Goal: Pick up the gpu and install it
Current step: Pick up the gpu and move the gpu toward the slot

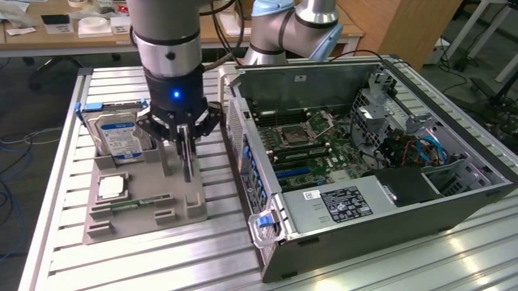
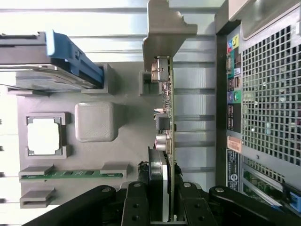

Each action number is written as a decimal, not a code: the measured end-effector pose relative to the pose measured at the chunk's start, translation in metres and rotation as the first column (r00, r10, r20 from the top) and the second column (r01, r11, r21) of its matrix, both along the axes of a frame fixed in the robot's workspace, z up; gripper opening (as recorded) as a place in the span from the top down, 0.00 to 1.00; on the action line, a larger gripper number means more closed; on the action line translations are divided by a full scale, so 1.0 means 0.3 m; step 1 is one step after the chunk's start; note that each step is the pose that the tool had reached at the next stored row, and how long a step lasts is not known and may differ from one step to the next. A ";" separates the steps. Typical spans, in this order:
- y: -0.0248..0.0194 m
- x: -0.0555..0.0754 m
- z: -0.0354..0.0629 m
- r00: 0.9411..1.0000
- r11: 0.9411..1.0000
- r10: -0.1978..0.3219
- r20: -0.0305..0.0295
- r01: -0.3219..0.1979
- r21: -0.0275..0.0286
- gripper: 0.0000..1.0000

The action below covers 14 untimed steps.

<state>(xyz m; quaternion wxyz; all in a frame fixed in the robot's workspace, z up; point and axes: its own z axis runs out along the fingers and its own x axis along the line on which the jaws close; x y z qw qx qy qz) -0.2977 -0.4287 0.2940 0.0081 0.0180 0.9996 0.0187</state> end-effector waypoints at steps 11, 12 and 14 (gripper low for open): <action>0.000 0.000 0.165 1.000 1.000 0.000 0.000 0.000 0.000 0.72; 0.000 0.000 0.179 1.000 1.000 0.000 0.000 0.000 0.000 0.72; 0.000 0.000 0.207 1.000 1.000 0.000 0.000 0.000 0.000 0.72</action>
